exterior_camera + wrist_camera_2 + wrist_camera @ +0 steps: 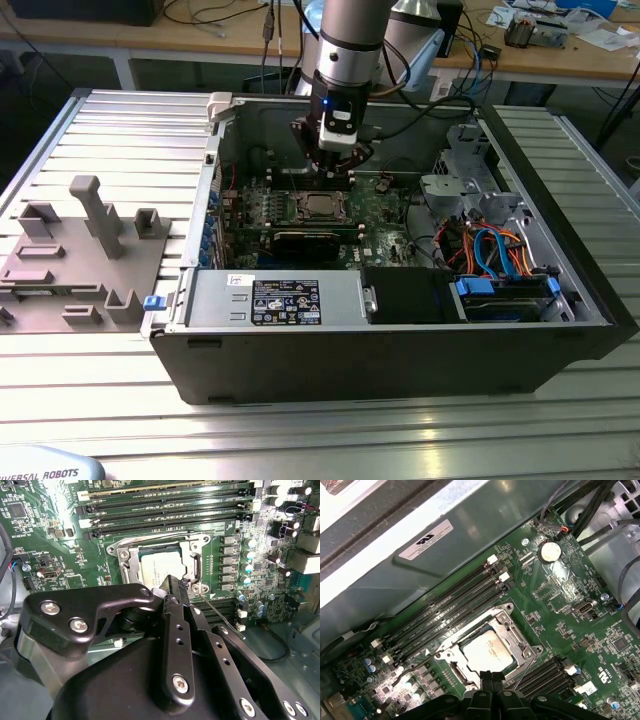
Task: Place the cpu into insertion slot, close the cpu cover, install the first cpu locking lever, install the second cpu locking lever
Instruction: 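Install the first cpu locking lever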
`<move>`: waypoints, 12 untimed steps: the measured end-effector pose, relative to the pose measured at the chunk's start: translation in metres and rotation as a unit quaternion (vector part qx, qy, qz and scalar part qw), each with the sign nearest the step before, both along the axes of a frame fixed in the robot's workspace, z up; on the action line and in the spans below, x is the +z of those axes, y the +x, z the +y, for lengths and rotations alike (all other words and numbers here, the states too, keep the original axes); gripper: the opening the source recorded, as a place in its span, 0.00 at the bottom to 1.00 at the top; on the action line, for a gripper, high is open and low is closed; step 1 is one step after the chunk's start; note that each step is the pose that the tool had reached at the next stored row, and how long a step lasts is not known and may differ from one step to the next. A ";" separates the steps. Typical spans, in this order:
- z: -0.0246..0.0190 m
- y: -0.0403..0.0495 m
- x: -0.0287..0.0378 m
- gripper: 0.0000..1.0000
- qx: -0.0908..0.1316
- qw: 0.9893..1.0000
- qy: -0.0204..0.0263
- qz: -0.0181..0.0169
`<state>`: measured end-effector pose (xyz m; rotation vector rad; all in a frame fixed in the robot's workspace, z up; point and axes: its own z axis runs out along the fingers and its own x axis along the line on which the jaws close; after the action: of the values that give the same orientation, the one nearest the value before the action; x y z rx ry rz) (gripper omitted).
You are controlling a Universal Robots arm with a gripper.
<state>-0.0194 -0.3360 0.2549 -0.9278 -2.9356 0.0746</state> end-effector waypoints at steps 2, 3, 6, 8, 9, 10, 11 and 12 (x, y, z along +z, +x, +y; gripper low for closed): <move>0.0000 0.0000 0.0000 0.11 0.002 1.000 0.000 0.000; 0.0000 0.0000 0.0000 0.11 0.003 1.000 0.000 0.000; 0.0000 0.0000 0.0000 0.11 0.007 1.000 0.000 0.000; 0.0000 0.0000 0.0000 0.11 0.010 1.000 0.000 0.000; 0.0000 0.0000 0.0000 0.11 0.011 1.000 0.000 0.000; 0.0000 0.0000 0.0000 0.11 0.012 1.000 0.000 0.000; 0.0000 0.0000 0.0000 0.11 0.013 1.000 0.000 0.000; 0.0000 0.0000 0.0000 0.11 0.014 1.000 0.000 0.000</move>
<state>-0.0194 -0.3360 0.2550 -0.8862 -2.9491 0.0759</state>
